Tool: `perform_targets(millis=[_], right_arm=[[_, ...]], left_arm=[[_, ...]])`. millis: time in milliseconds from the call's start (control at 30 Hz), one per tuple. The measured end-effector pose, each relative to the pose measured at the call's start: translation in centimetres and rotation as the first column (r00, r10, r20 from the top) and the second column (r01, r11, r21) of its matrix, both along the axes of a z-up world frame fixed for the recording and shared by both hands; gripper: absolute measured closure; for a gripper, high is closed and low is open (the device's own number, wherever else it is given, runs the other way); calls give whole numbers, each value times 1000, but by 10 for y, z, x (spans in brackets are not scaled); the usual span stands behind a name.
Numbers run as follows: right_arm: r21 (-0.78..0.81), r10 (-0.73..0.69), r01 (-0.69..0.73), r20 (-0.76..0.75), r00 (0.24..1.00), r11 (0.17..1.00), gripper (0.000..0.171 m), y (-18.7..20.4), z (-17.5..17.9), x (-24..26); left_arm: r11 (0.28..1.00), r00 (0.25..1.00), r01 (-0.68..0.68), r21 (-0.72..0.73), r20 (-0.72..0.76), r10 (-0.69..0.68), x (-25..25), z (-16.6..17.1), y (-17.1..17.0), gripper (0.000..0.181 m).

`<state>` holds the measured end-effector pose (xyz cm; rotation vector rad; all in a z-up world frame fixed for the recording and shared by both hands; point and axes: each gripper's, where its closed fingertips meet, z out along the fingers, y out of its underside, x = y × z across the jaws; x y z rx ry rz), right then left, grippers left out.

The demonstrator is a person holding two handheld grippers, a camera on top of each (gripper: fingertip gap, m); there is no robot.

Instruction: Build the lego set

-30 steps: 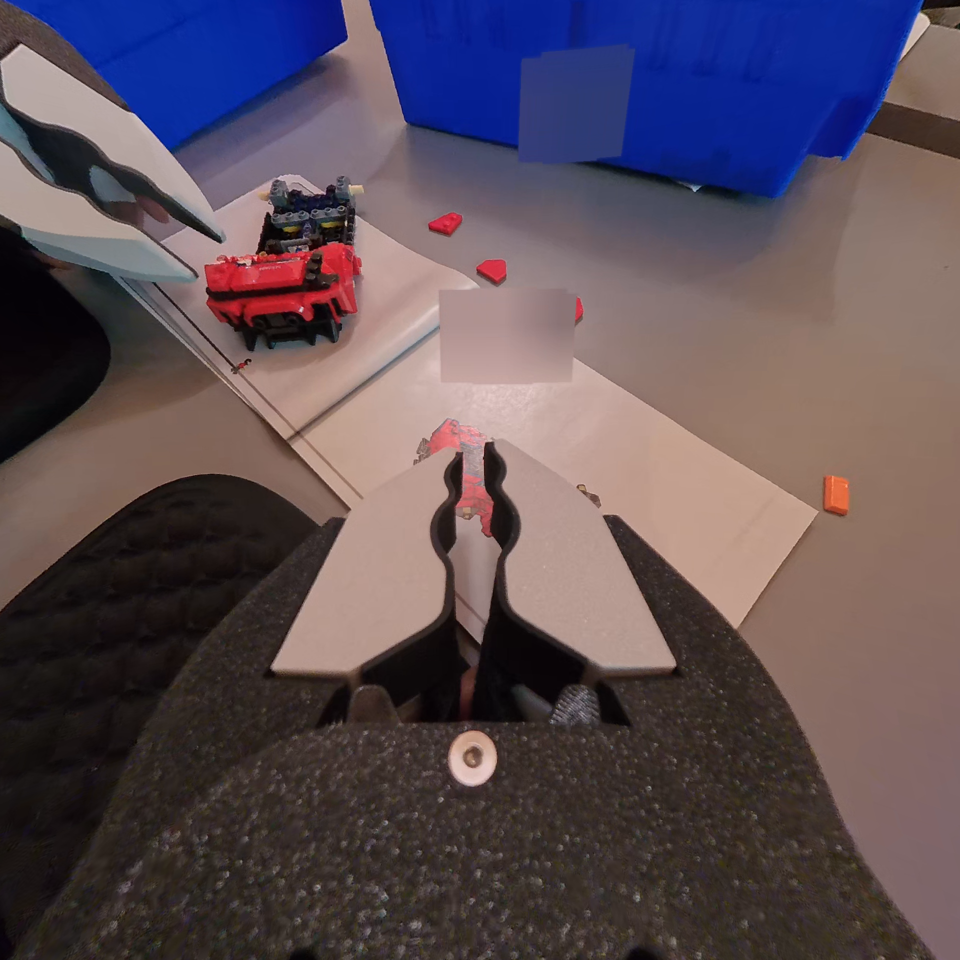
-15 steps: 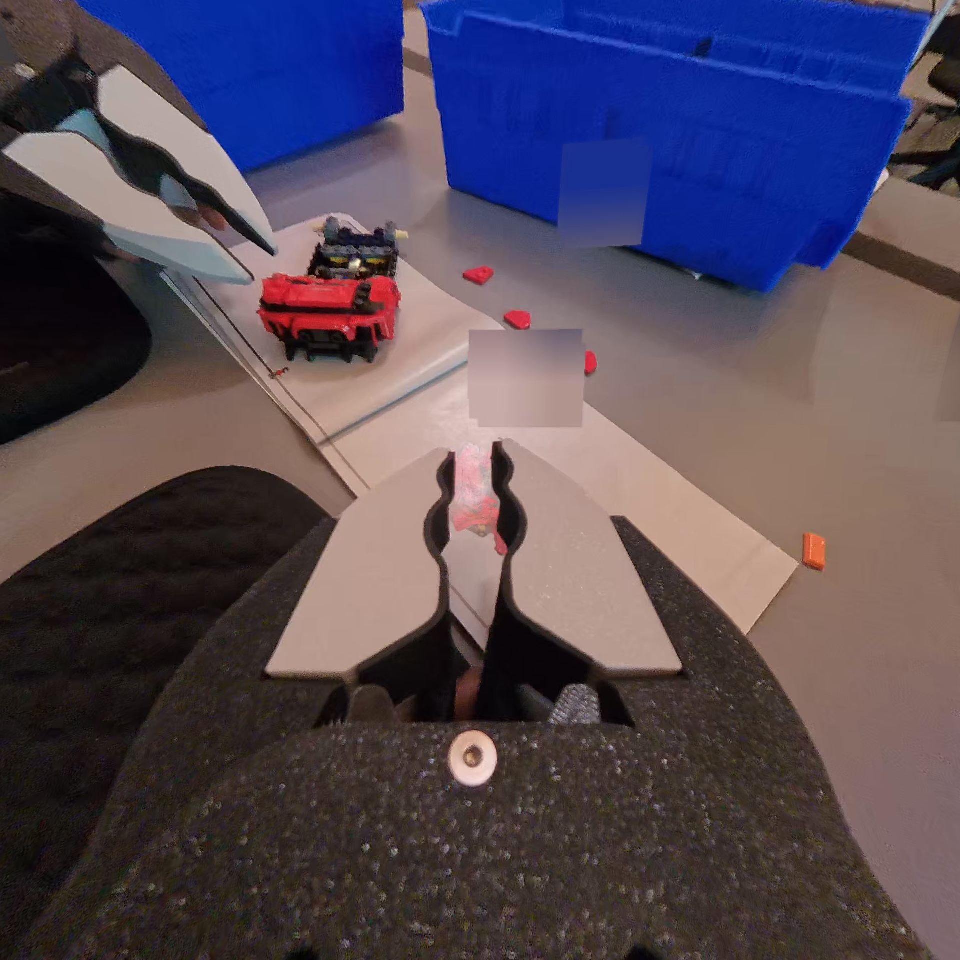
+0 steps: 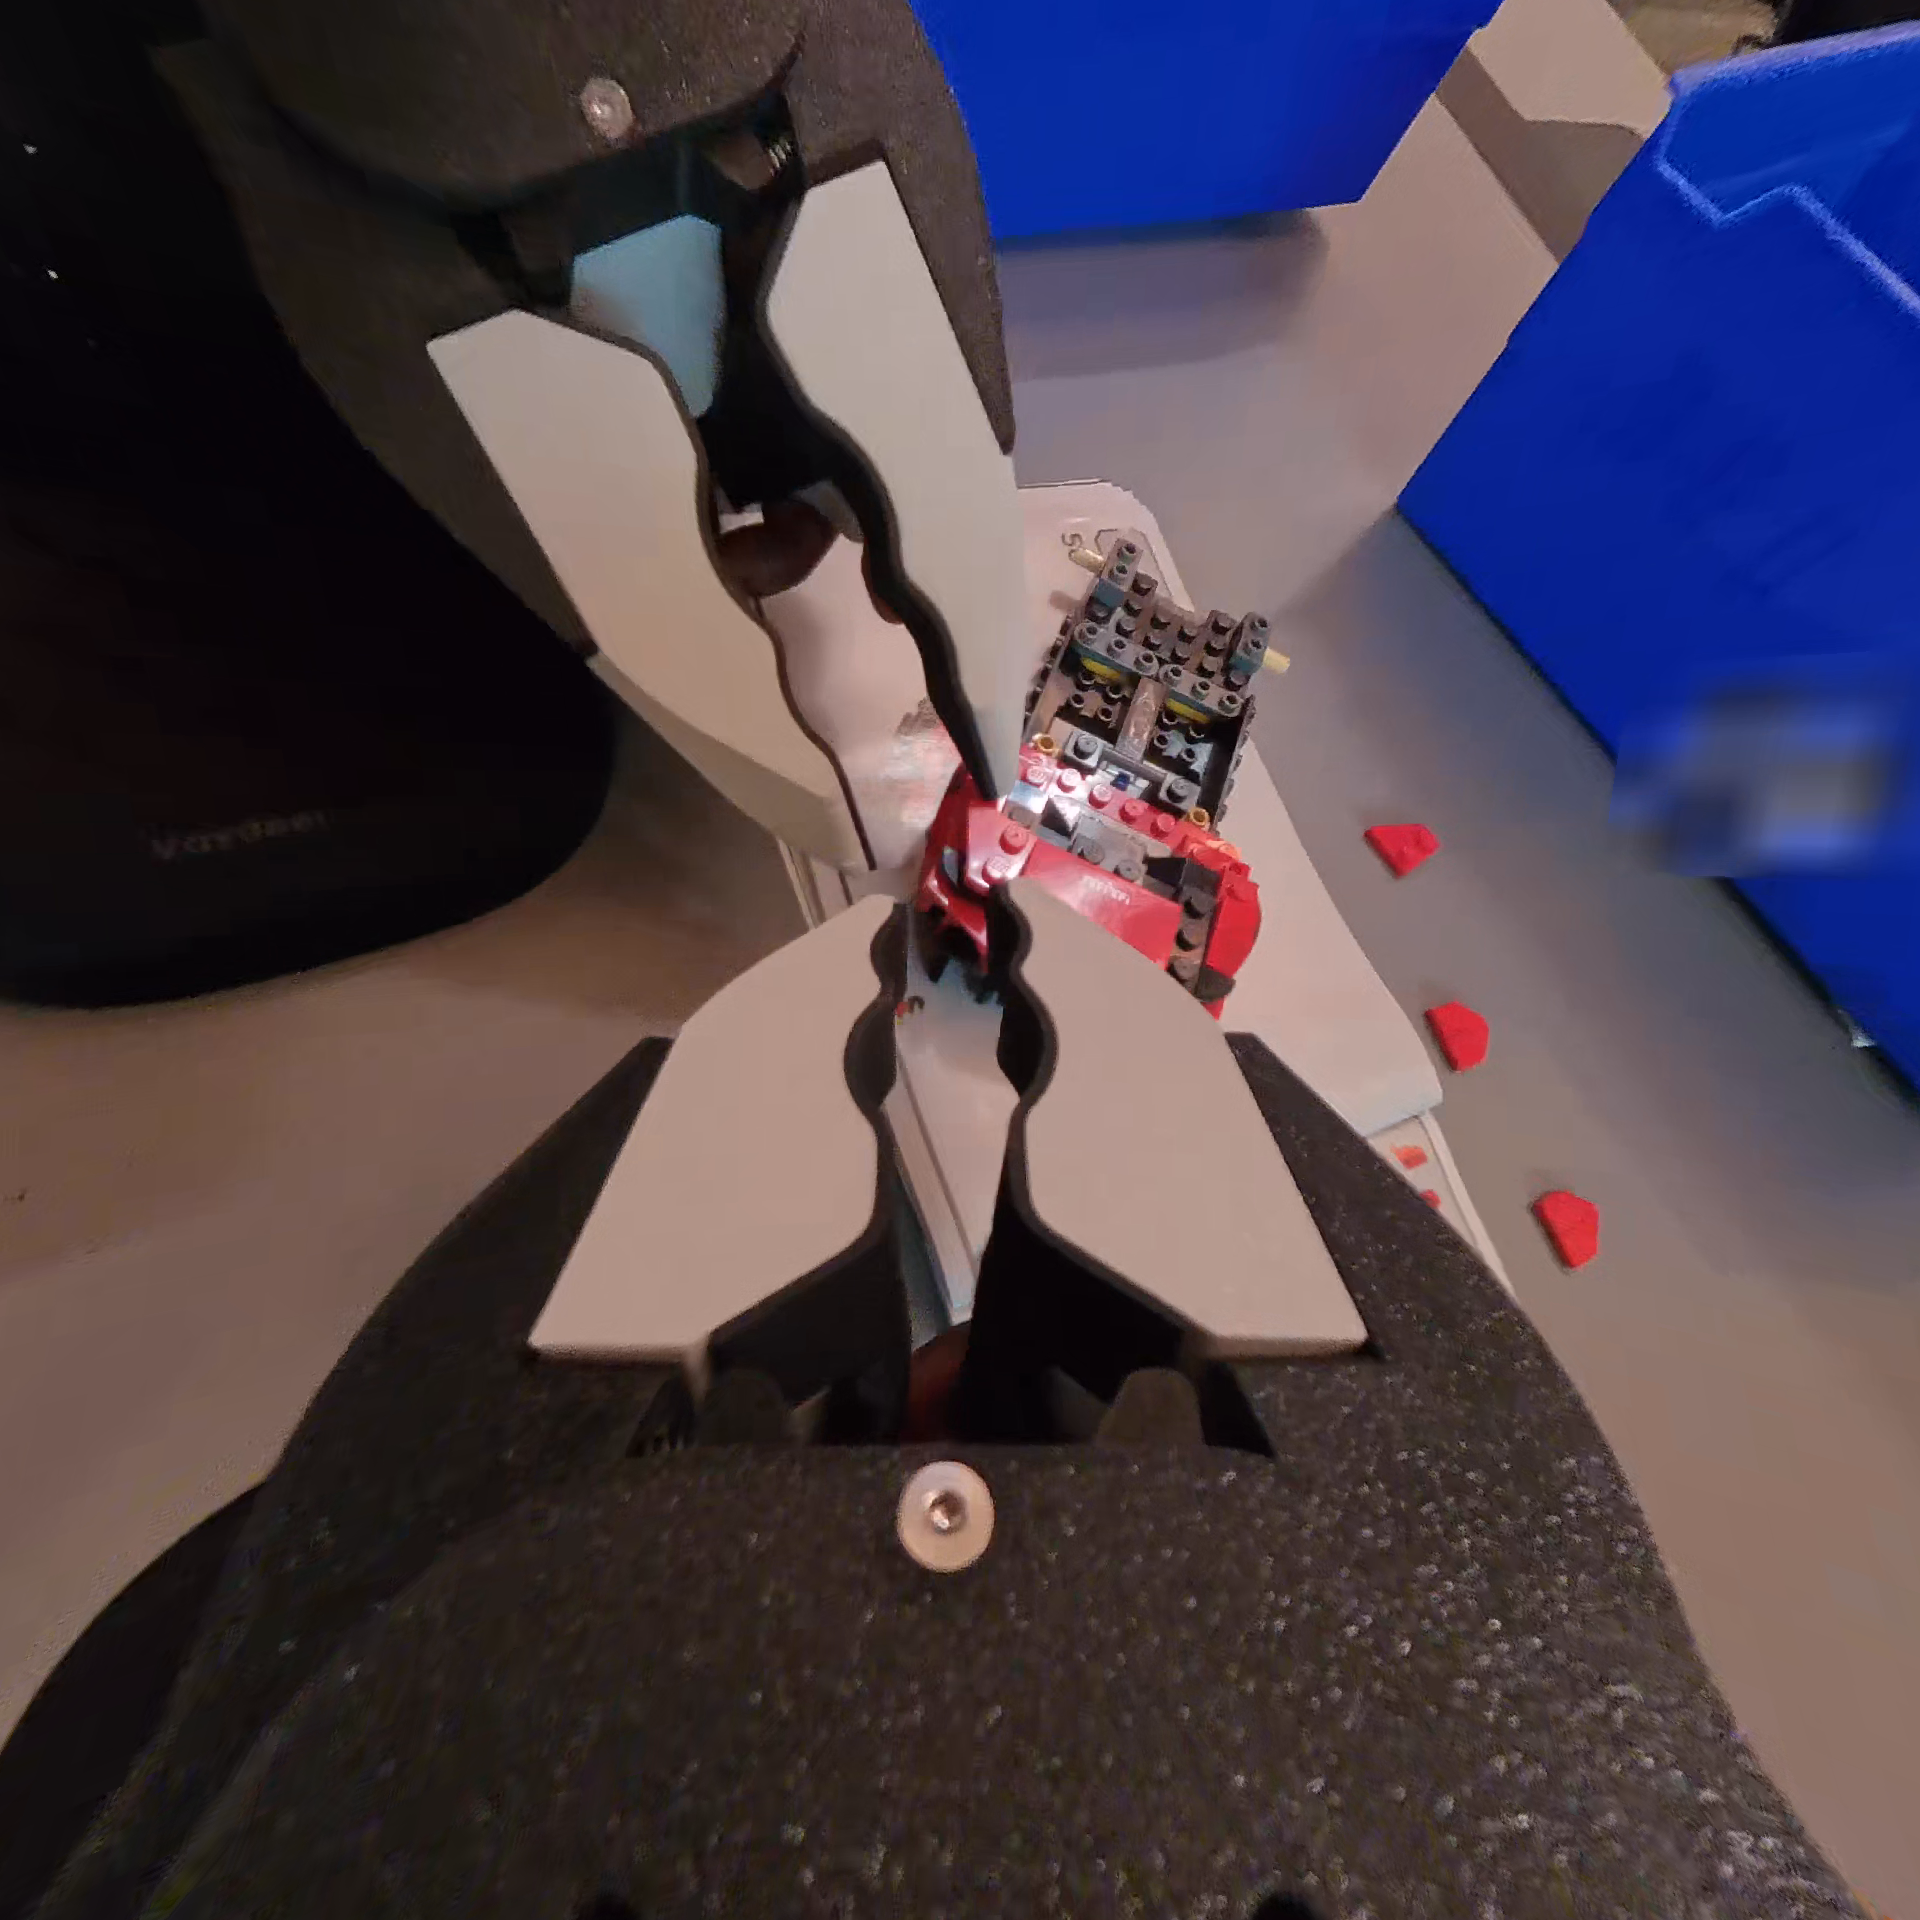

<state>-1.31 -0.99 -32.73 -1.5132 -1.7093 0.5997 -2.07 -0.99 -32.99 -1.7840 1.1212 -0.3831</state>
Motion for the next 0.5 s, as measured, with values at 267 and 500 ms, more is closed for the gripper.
perform_targets(millis=[267, 500], right_arm=[[-5, -12, 12, 31, 999, 1000, 159, 3, -4, 0], [66, -17, 14, 49, 999, 998, 160, 8, -2, -2]], left_arm=[[1000, 1000, 28, -3, -9, -29, 4, 0, -6, 157], [999, 999, 31, -13, -7, -31, 4, 0, -9, 158]])
